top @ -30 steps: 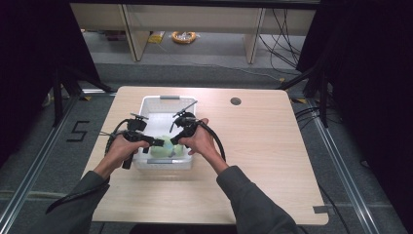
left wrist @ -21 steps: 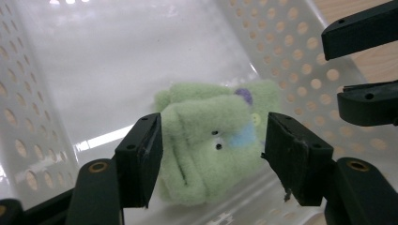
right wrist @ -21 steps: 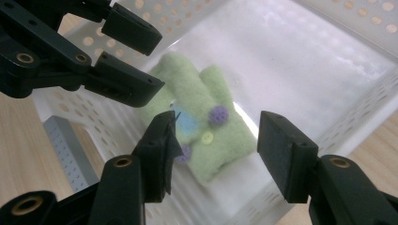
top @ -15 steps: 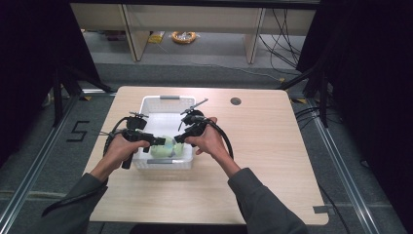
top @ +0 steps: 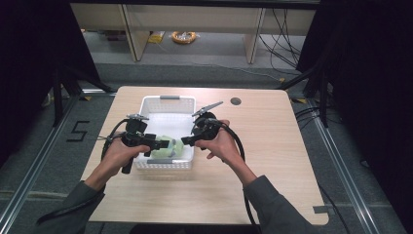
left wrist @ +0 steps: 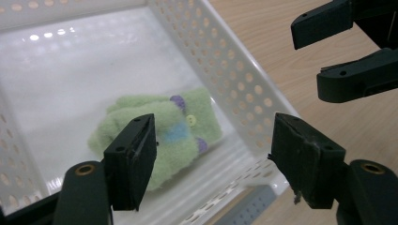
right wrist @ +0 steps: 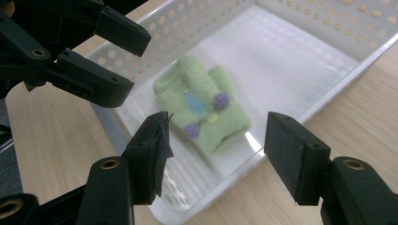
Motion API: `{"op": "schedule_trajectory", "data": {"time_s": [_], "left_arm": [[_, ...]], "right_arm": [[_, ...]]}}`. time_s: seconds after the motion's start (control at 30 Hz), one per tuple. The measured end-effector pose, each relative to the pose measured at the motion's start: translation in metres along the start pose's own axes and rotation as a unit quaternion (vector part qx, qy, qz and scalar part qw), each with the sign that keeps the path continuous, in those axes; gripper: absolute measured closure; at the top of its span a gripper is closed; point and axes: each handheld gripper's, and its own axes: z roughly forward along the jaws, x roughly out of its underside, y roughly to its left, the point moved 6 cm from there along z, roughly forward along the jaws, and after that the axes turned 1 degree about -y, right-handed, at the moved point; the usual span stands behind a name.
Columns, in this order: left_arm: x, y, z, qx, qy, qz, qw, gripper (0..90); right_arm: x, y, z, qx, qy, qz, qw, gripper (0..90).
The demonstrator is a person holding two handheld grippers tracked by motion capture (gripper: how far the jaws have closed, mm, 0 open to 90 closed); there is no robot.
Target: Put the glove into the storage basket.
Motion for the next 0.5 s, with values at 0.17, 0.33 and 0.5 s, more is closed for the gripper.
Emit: {"op": "schedule_trajectory", "data": {"time_s": [0.17, 0.33, 0.5], "left_arm": [[0.004, -0.014, -0.006, 0.008, -0.015, 0.012, 0.9998, 30.0], [0.012, -0.032, -0.008, 0.03, -0.03, 0.014, 0.999, 29.4], [0.017, -0.044, -0.011, 0.033, -0.036, 0.034, 0.9982, 28.8]], "right_arm": [[0.008, 0.004, -0.013, -0.017, -0.022, -0.012, 0.9996, 40.9], [0.02, 0.002, -0.027, -0.019, -0.038, -0.011, 0.999, 39.7], [0.031, -0.004, -0.04, -0.007, -0.056, -0.009, 0.9984, 38.6]]}}
